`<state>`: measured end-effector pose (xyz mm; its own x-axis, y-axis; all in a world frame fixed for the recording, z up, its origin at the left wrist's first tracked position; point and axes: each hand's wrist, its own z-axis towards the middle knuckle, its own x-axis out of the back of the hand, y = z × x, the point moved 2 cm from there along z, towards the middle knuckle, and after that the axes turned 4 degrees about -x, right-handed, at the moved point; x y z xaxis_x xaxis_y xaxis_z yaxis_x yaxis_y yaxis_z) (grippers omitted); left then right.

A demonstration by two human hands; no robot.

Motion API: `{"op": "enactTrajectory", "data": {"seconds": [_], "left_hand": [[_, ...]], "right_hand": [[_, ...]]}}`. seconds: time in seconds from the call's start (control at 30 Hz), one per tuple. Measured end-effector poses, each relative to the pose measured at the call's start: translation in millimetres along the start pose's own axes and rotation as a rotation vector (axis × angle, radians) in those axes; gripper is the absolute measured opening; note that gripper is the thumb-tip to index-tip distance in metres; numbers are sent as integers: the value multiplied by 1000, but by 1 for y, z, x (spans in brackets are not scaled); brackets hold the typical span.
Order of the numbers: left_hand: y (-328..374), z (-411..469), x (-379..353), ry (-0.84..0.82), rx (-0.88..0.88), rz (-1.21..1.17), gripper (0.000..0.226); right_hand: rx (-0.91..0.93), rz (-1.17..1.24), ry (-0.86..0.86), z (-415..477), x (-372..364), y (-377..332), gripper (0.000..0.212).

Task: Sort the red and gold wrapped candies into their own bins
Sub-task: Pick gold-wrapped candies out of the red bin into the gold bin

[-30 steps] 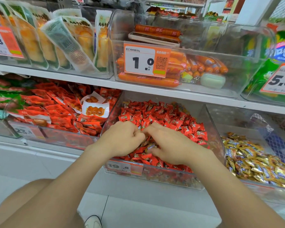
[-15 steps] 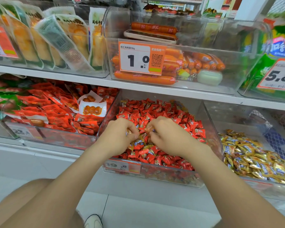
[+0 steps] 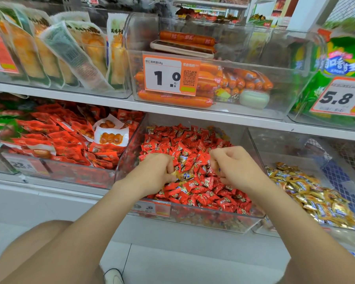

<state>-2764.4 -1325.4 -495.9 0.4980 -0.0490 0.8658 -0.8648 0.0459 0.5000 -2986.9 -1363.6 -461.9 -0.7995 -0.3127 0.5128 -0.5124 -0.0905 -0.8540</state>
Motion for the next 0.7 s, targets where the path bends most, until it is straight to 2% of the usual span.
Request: {"op": "enactTrajectory", "data": {"seconds": [0.1, 0.17, 0.23, 0.27, 0.37, 0.47, 0.5, 0.57, 0.7], "left_hand": [[1, -5, 5, 88, 25, -128, 20], [2, -10, 10, 152, 54, -202, 17], [4, -13, 14, 182, 75, -350, 7], [6, -14, 16, 187, 86, -456, 5], [10, -15, 17, 150, 153, -707, 13], [12, -13, 12, 50, 204, -904, 16], [11, -13, 11, 27, 217, -936, 16], [10, -13, 11, 13, 223, -926, 13], [9, -13, 13, 7, 187, -817, 20]], "right_hand": [[109, -86, -11, -1, -3, -3, 53], [156, -137, -26, 2, -9, -5, 39], [207, -201, -21, 9, -17, -6, 13], [252, -278, 0, 11, -19, -7, 11], [352, -558, 39, 16, -27, -9, 21], [365, -738, -52, 18, -34, -12, 10], [380, -797, -80, 19, -37, -13, 11], [391, -869, -99, 23, -39, -15, 26], [293, -939, -135, 31, -41, -15, 53]]}}
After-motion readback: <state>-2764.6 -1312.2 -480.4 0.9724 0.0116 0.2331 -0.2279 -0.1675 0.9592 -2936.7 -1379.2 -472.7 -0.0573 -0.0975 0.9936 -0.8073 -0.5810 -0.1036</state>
